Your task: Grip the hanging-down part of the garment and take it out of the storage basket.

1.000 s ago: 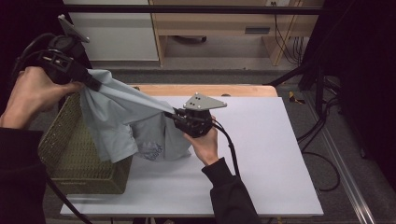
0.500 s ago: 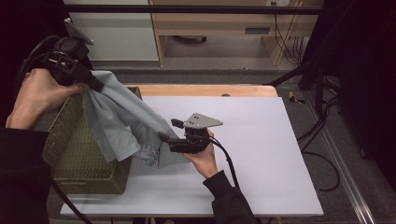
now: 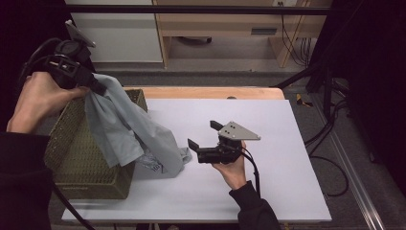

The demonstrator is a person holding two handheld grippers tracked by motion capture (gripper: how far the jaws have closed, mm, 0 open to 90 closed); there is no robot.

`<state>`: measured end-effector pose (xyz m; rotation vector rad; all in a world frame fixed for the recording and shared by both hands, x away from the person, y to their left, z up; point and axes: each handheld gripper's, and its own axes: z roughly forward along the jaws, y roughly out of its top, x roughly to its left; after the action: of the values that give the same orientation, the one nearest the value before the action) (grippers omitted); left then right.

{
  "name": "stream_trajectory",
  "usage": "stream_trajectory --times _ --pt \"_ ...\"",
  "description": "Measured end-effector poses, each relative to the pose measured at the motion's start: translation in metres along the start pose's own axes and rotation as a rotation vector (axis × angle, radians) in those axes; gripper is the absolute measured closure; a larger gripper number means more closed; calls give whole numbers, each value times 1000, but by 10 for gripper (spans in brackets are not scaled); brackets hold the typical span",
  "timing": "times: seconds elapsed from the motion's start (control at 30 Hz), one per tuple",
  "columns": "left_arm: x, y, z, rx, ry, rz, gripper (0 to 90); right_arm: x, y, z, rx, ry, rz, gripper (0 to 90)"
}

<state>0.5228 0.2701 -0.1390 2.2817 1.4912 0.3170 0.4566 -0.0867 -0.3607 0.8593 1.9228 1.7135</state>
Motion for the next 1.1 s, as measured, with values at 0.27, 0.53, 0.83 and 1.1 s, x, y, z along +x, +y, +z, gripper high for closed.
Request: stream_trajectory --times 0.27,0.53,0.83,1.1 --pt "3 -1 -1 2 -3 -3 844 -11 -15 -34 8 -77 1 2" --pt "3 0 0 0 -10 -3 844 -26 -29 -70 -5 -169 29 1" --pt "9 -3 1 4 -12 -14 844 -31 -43 -97 -20 -227 49 2" --pt "10 -4 1 1 -13 -18 844 -33 -58 -112 -21 -259 48 1"
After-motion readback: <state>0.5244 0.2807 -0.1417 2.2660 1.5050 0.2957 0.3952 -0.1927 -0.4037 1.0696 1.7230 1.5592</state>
